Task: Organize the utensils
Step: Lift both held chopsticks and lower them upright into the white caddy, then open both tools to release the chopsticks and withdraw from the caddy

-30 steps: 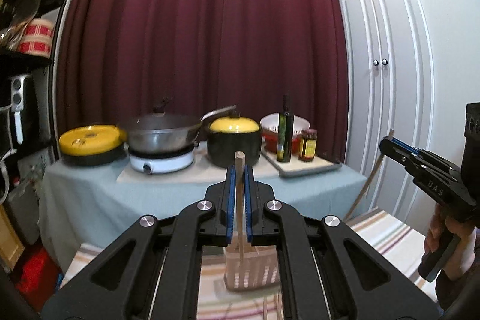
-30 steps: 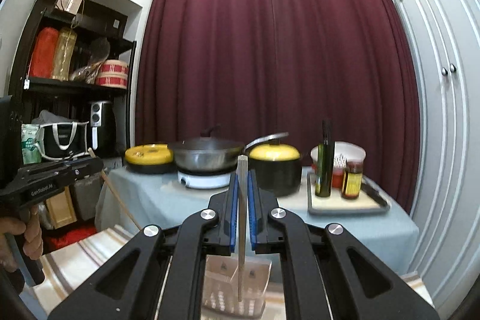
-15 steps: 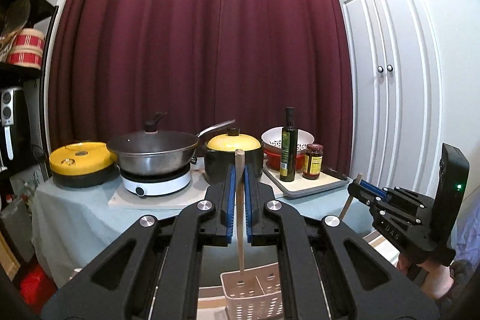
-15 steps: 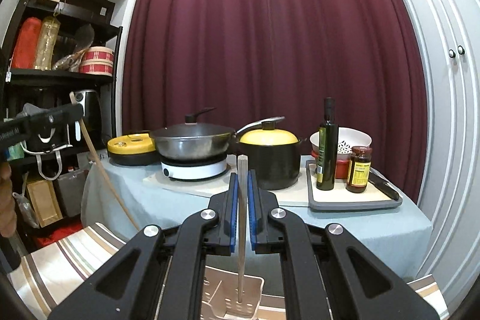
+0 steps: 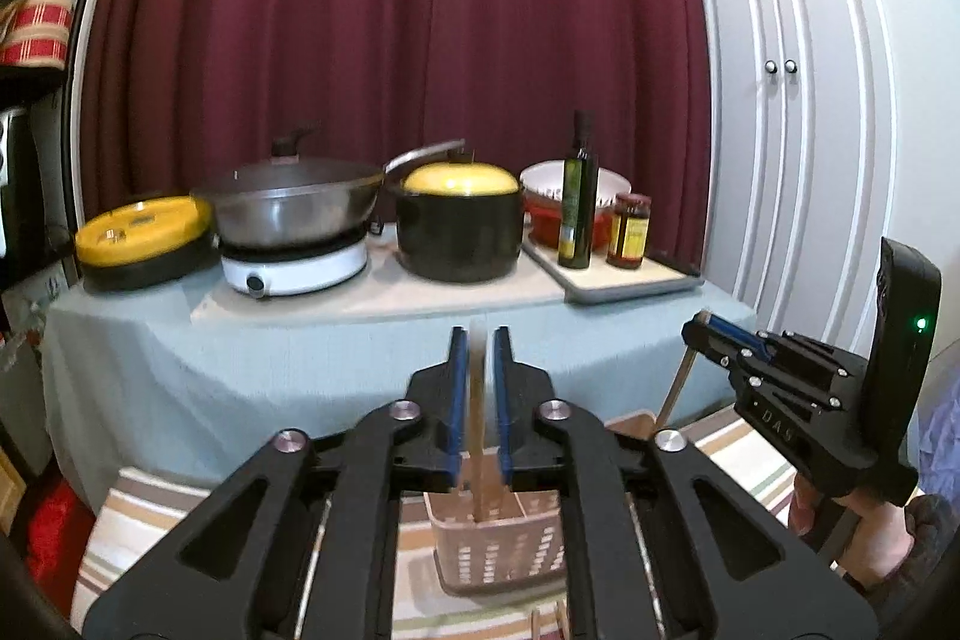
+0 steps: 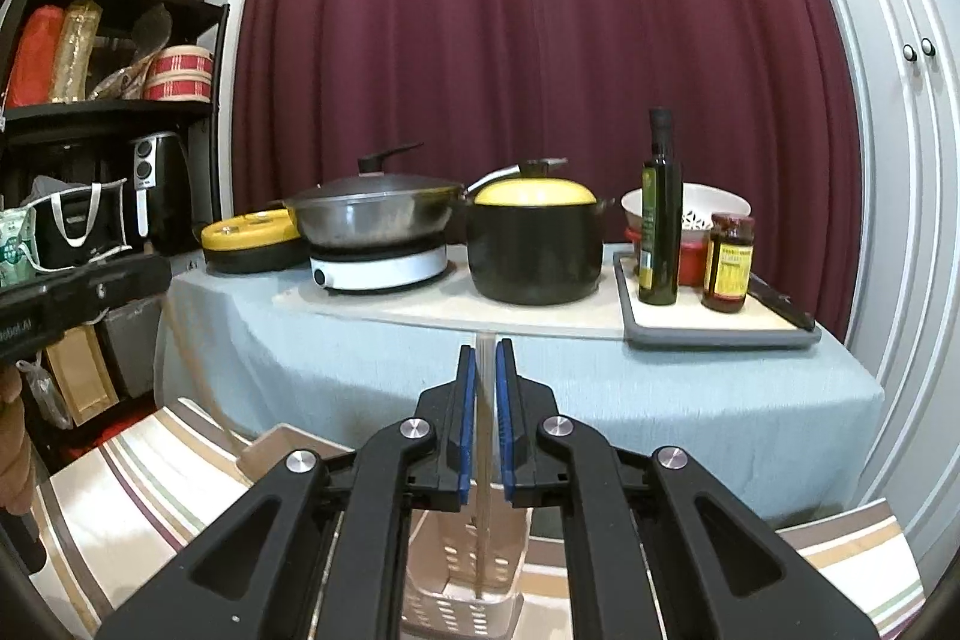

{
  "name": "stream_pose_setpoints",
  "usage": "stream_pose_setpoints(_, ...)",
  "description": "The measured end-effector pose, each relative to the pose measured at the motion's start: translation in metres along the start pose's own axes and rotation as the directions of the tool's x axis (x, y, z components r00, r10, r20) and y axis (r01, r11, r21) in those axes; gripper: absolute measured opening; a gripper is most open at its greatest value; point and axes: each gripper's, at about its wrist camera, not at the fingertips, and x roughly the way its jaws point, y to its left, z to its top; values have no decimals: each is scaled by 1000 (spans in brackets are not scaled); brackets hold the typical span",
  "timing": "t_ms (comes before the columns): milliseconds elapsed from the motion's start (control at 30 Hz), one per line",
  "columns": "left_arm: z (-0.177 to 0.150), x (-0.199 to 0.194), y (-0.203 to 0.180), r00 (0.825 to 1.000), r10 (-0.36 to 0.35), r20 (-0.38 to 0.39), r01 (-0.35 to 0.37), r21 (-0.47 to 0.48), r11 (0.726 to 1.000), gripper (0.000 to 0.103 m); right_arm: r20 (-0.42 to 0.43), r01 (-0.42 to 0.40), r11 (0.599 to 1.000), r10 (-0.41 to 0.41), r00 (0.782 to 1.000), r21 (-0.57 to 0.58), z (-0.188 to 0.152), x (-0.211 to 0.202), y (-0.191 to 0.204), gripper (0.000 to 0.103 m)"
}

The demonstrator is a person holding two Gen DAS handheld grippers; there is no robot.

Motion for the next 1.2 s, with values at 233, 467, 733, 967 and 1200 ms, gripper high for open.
stream_pose_setpoints(233, -18, -6, 6, 1000, 24, -20, -25, -20, 1000, 42, 14, 30, 999, -30, 999, -15, -3, -14, 1, 49)
stream_pose_setpoints(467, -34, -27, 2, 998, 53, -34, -53, -1, 999, 56, 42, 62, 998, -62, 997, -15, -1, -39, -2, 66)
stream_pose_setpoints(733, -54, -50, -6, 997, 64, -54, -63, 7, 998, 59, 62, 87, 996, -86, 994, -6, -5, -72, -2, 68)
stream_pose_setpoints(967, -97, -65, -12, 988, 82, -128, -82, 8, 997, 59, 12, 102, 995, -102, 995, -12, -38, -100, 5, 67)
stream_pose_setpoints(1200, -147, -82, -17, 974, 105, -201, -108, -3, 994, 57, -85, 106, 994, -105, 991, 3, -95, -124, 13, 54)
